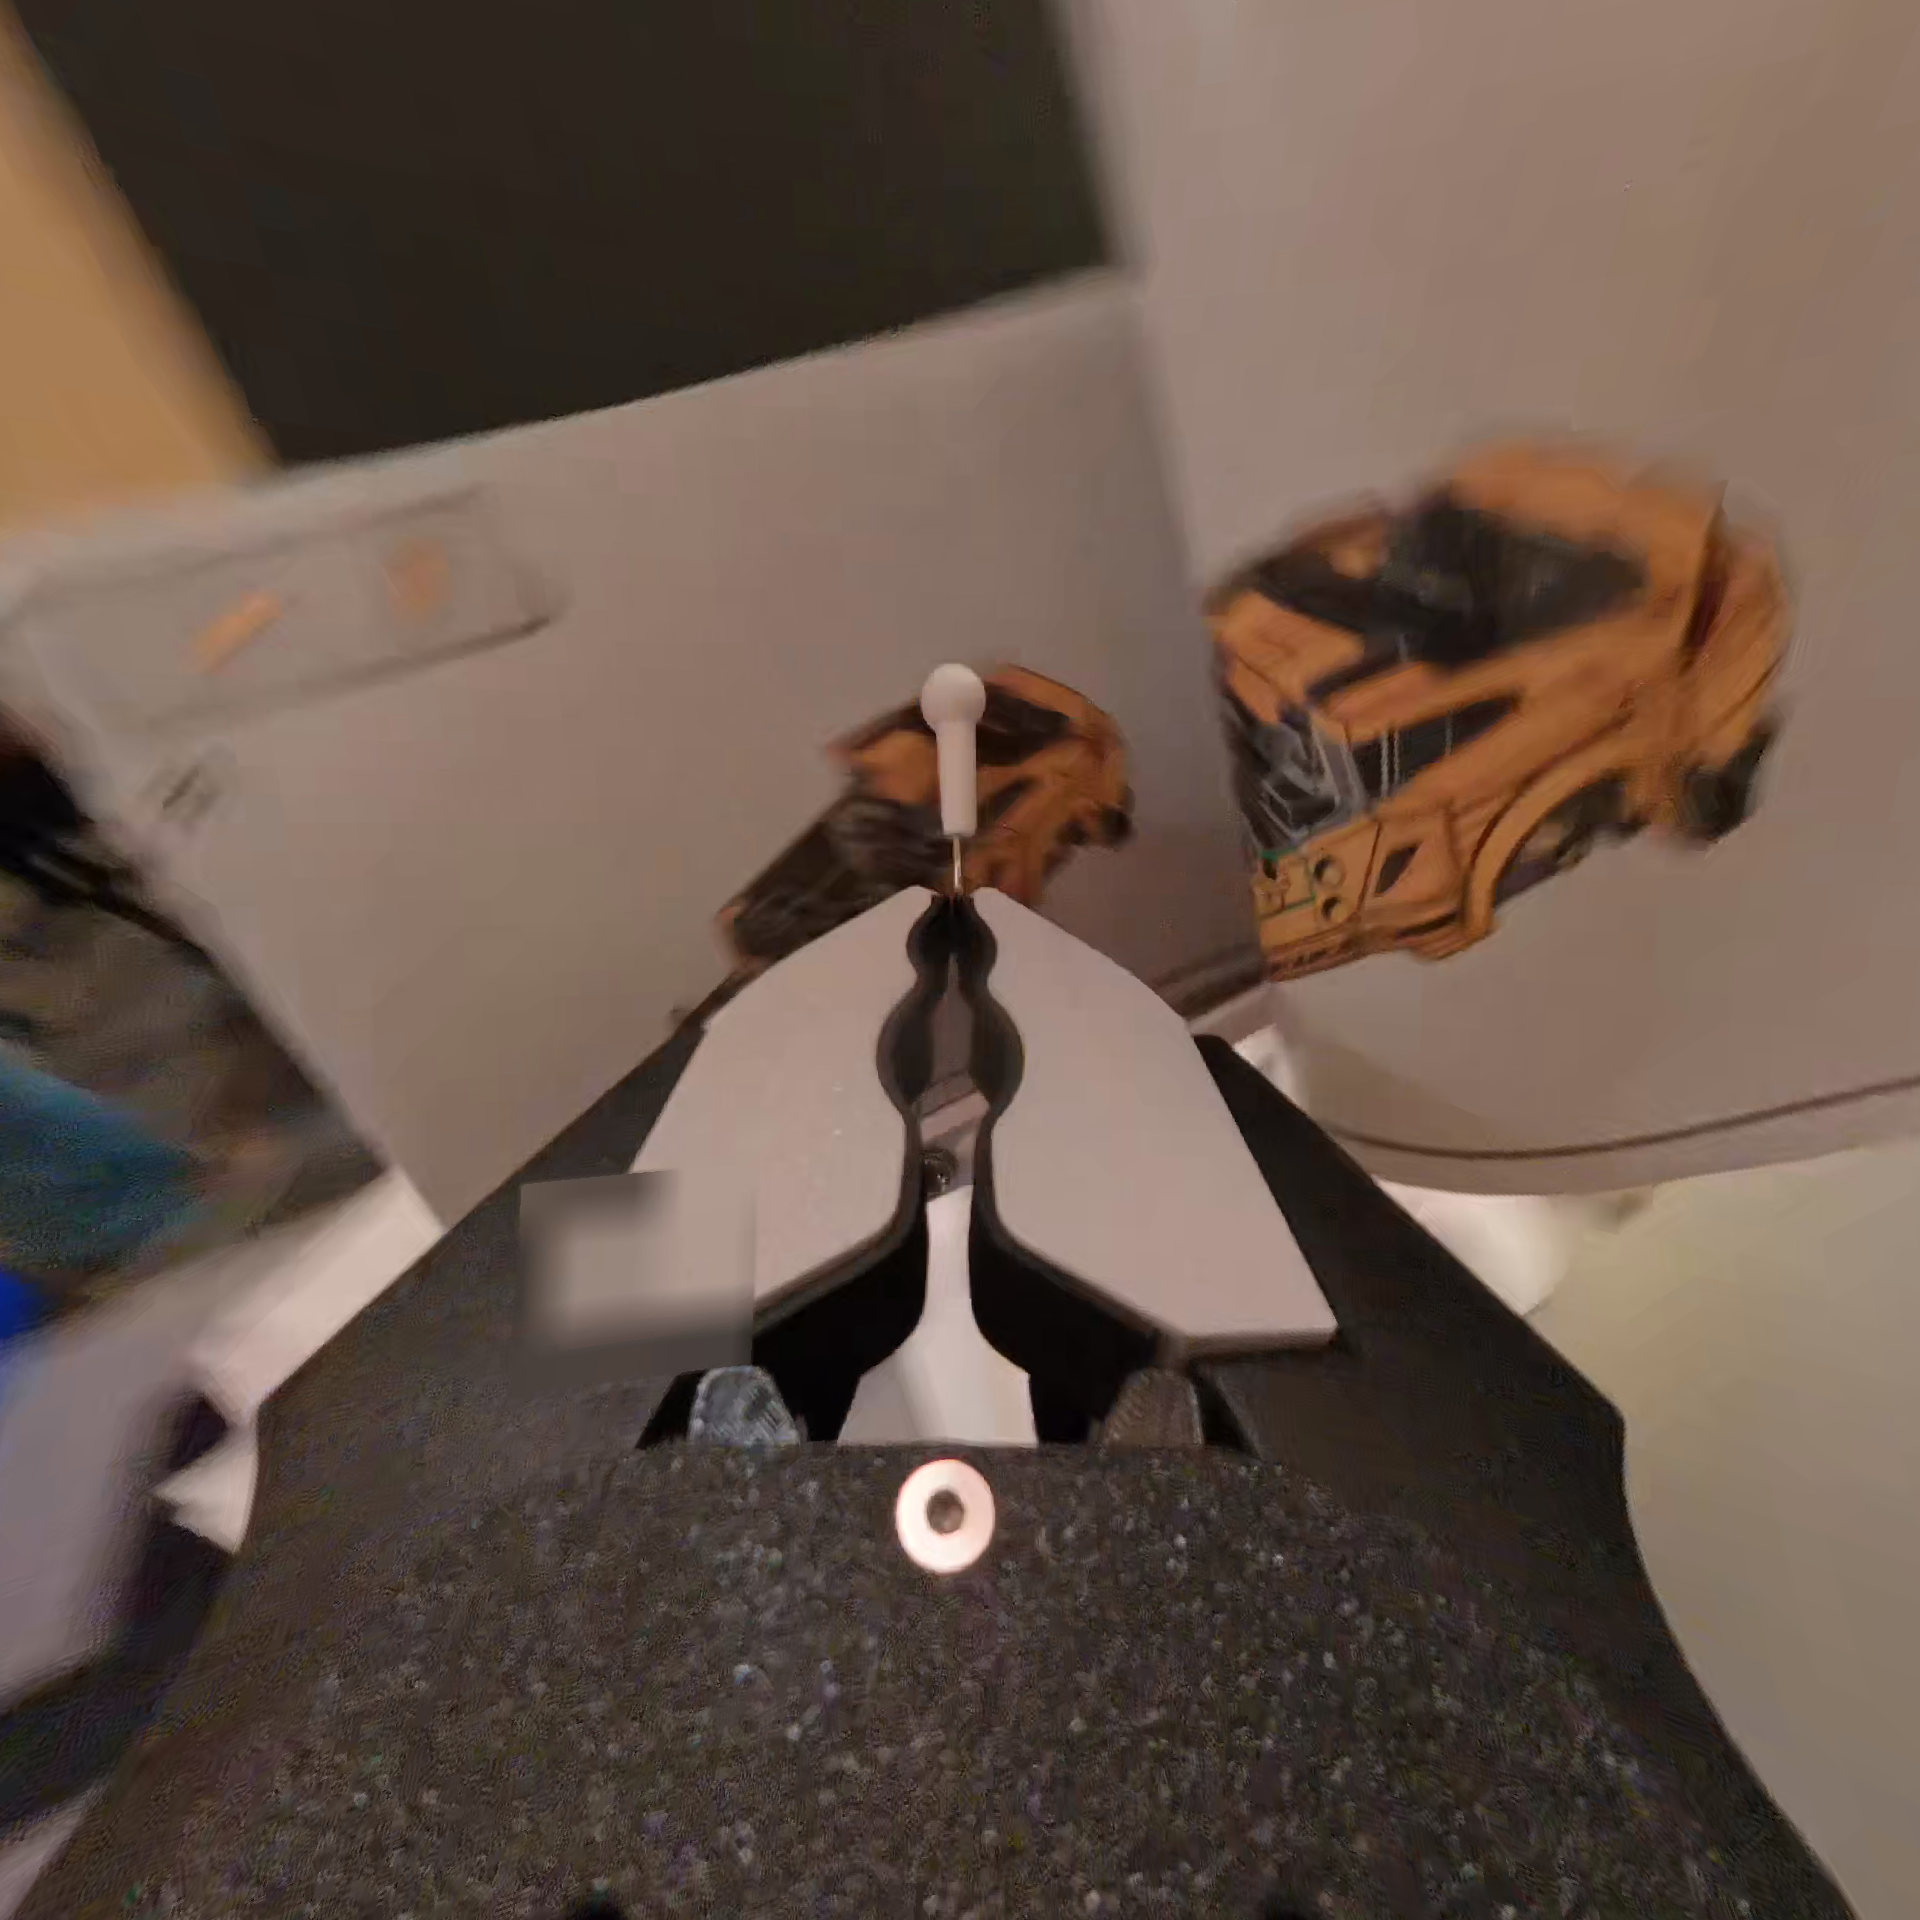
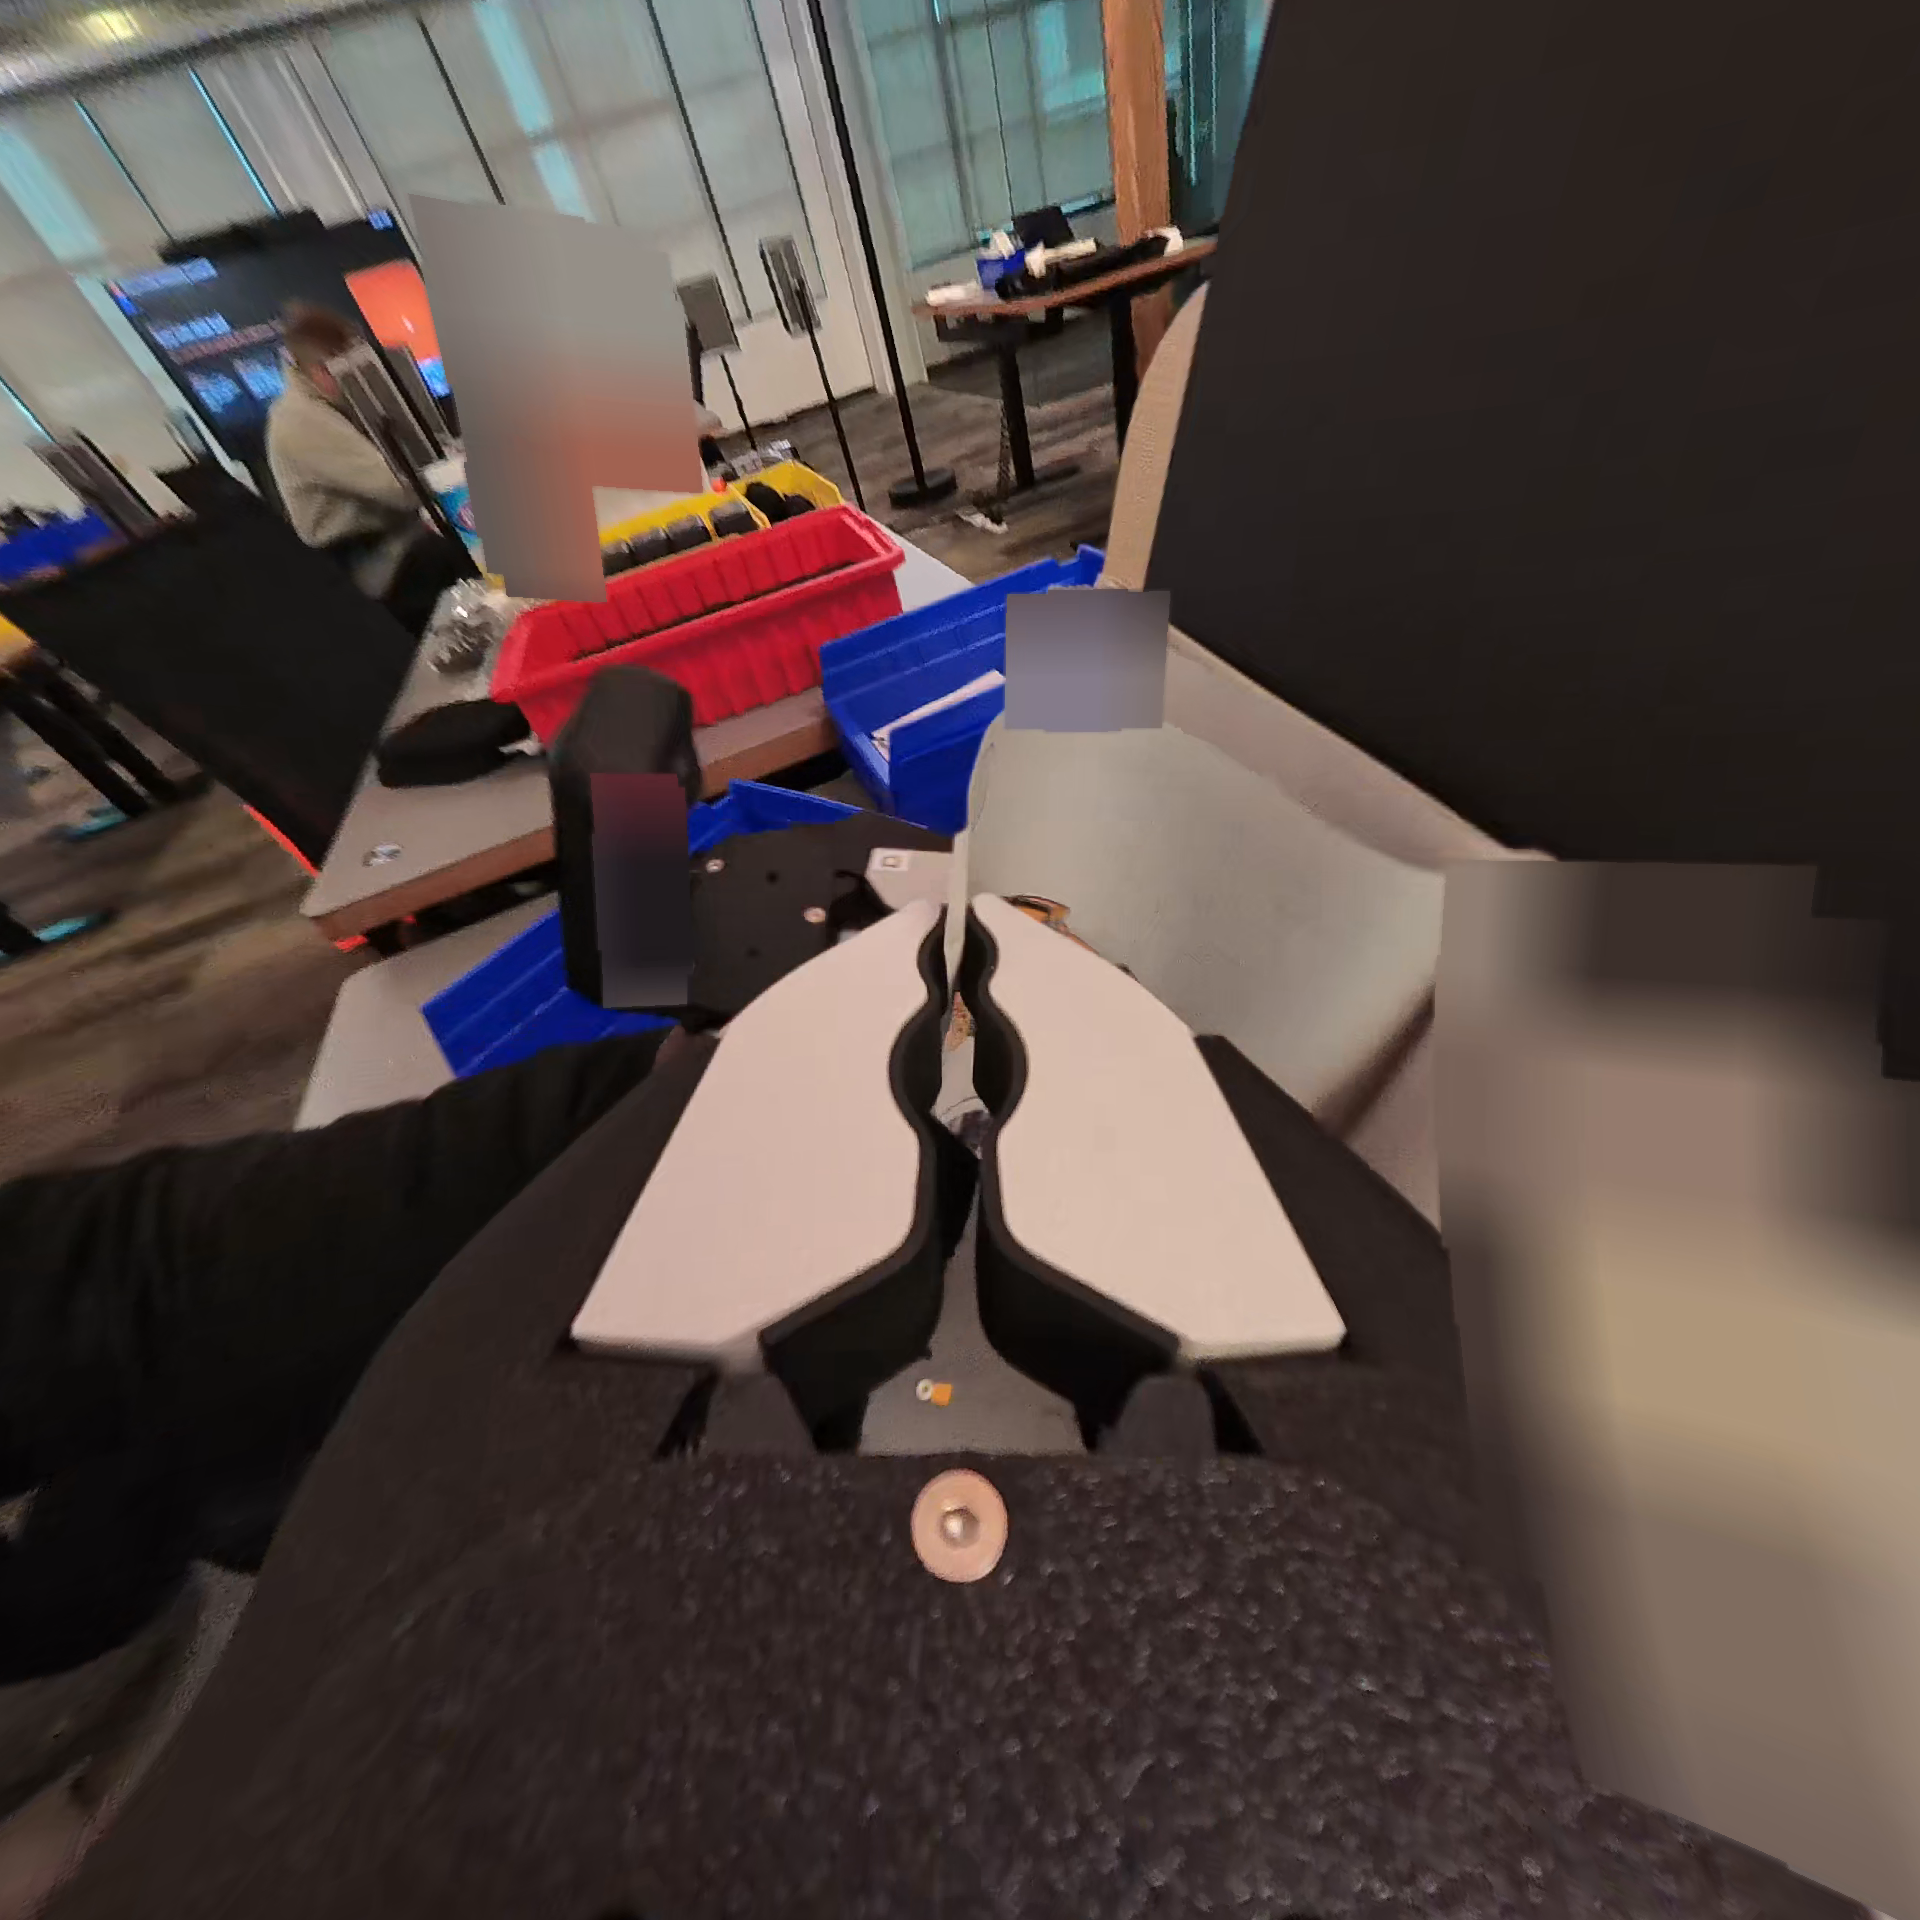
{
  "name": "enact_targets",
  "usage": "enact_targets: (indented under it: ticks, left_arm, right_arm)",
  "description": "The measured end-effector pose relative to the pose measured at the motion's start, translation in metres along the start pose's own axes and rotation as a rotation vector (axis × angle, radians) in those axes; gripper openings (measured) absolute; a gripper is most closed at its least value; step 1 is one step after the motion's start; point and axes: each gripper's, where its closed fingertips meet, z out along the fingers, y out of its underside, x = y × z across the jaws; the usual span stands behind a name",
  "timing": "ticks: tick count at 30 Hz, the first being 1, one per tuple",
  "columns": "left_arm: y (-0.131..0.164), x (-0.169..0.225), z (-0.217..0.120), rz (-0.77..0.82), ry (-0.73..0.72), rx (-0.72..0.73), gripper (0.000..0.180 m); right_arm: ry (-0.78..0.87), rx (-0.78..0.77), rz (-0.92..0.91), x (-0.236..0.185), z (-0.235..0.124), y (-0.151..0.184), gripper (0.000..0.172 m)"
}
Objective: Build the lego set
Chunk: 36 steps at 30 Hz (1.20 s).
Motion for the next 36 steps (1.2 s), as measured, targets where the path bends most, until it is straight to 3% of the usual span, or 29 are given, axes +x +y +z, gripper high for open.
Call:
enact_targets:
  ticks: [2, 5, 8, 10, 12, 14, 16, 19, 21, 23, 25, 27, 33, 36]
  left_arm:
    - [0.002, -0.024, -0.013, -0.422, 0.028, 0.151, 0.0]
    - [0.03, -0.051, -0.023, -0.934, 0.124, 0.294, 0.001]
    - [0.05, -0.054, -0.025, -1.179, 0.181, 0.403, 0.003]
    - [0.052, -0.053, -0.027, -1.225, 0.184, 0.461, 0.002]
    - [0.052, -0.053, -0.027, -1.264, 0.195, 0.488, 0.002]
    - [0.053, -0.053, -0.027, -1.283, 0.211, 0.488, 0.002]
    - [0.055, -0.053, -0.026, -1.298, 0.217, 0.495, 0.002]
    - [0.056, -0.053, -0.026, -1.309, 0.228, 0.503, 0.002]
    - [0.056, -0.053, -0.026, -1.299, 0.231, 0.499, 0.002]
    - [0.056, -0.053, -0.025, -1.303, 0.236, 0.501, 0.002]
    - [0.055, -0.053, -0.026, -1.303, 0.232, 0.505, 0.002]
    - [0.056, -0.053, -0.027, -1.317, 0.227, 0.509, 0.002]
    - [0.063, -0.049, -0.032, -1.414, 0.247, 0.586, 0.001]
    - [0.059, -0.046, -0.04, -1.369, 0.233, 0.644, 0.001]
  right_arm:
    - [0.034, -0.035, -0.025, 0.002, 0.026, -0.003, 0.0]
    - [0.13, -0.106, -0.098, 0.014, 0.069, 0.001, 0.0]
    - [0.191, -0.145, -0.204, 0.02, 0.109, 0.007, 0.0]
    - [0.246, -0.156, -0.307, 0.024, 0.129, 0.012, 0.003]
    - [0.257, -0.187, -0.385, 0.024, 0.144, 0.022, 0.017]
    - [0.134, -0.215, -0.414, 0.005, 0.152, 0.035, 0.037]
    - [-0.038, -0.212, -0.404, -0.022, 0.146, 0.042, 0.043]
    - [-0.041, -0.129, -0.437, -0.026, 0.111, 0.032, 0.045]
    - [0.152, -0.077, -0.503, 0.001, 0.073, 0.021, 0.025]
    - [0.379, -0.174, -0.631, 0.037, 0.039, 0.032, 0.006]
    - [0.507, -0.368, -0.655, 0.067, 0.023, 0.063, 0.005]
    - [0.646, -0.433, -0.728, 0.091, 0.017, 0.075, 0.003]
    - [0.725, -0.437, -1.052, 0.089, 0.042, 0.069, 0.0]
    - [0.764, -0.47, -1.221, 0.092, 0.048, 0.072, 0.0]
